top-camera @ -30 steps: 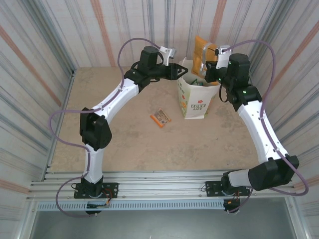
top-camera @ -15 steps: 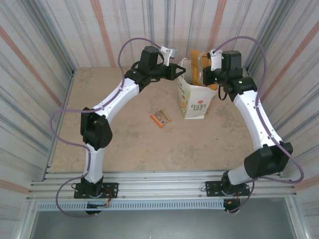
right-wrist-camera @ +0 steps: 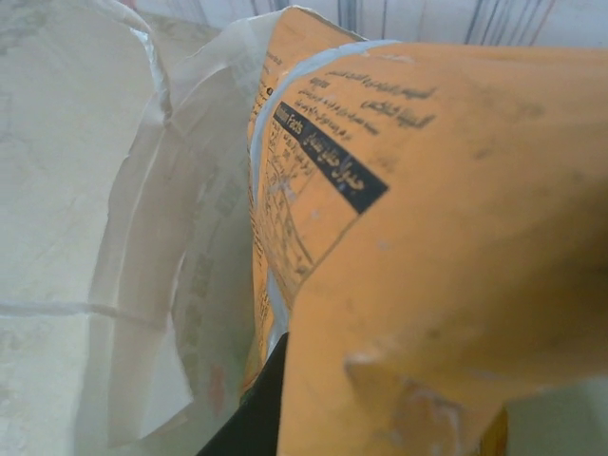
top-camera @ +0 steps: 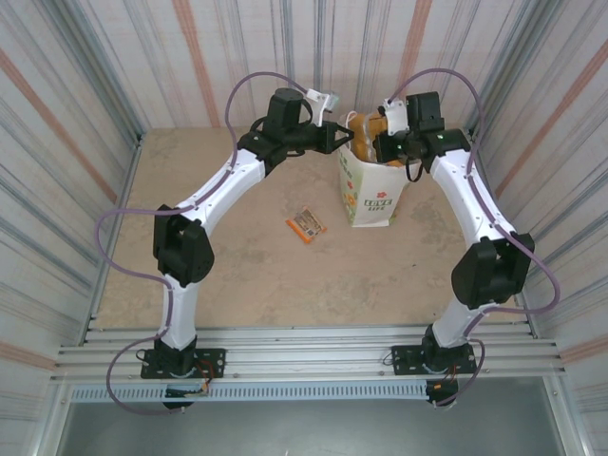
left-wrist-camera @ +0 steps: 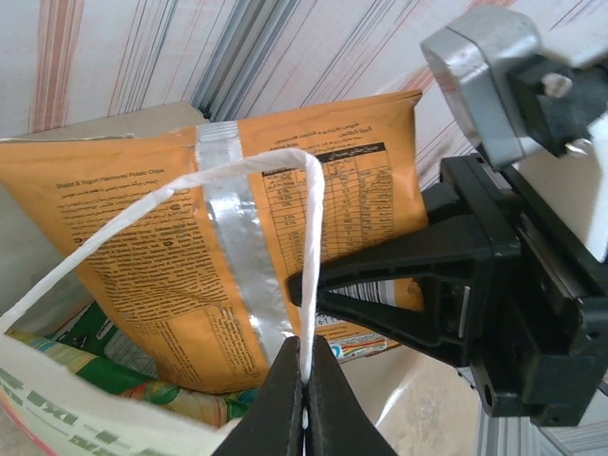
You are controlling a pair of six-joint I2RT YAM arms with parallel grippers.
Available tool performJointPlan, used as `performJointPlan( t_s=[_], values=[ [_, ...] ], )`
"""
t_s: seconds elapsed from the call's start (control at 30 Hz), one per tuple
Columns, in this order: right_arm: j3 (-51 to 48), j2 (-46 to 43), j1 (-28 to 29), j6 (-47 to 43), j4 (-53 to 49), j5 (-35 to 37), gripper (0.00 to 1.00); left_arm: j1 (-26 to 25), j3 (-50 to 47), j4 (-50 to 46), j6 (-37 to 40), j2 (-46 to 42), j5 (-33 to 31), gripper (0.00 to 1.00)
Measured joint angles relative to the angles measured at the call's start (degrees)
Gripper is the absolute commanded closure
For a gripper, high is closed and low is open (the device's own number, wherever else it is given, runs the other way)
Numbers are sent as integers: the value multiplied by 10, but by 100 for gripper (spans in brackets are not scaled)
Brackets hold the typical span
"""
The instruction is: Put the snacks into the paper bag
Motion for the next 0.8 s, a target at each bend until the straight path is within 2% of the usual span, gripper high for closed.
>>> performJointPlan(
  t_s=[0.2,0.37,0.8],
  values=[
    [77,54,-18,-11,-72,-48,91,0,-3,-1,4,-1,2,100],
    [128,98,-19,-15,-116,-41,87,0,-3,-1,5,-1,2,100],
    [180,129,-29,-12,-150,102,48,0,-5,-16,19,-10,-1,99]
  ],
)
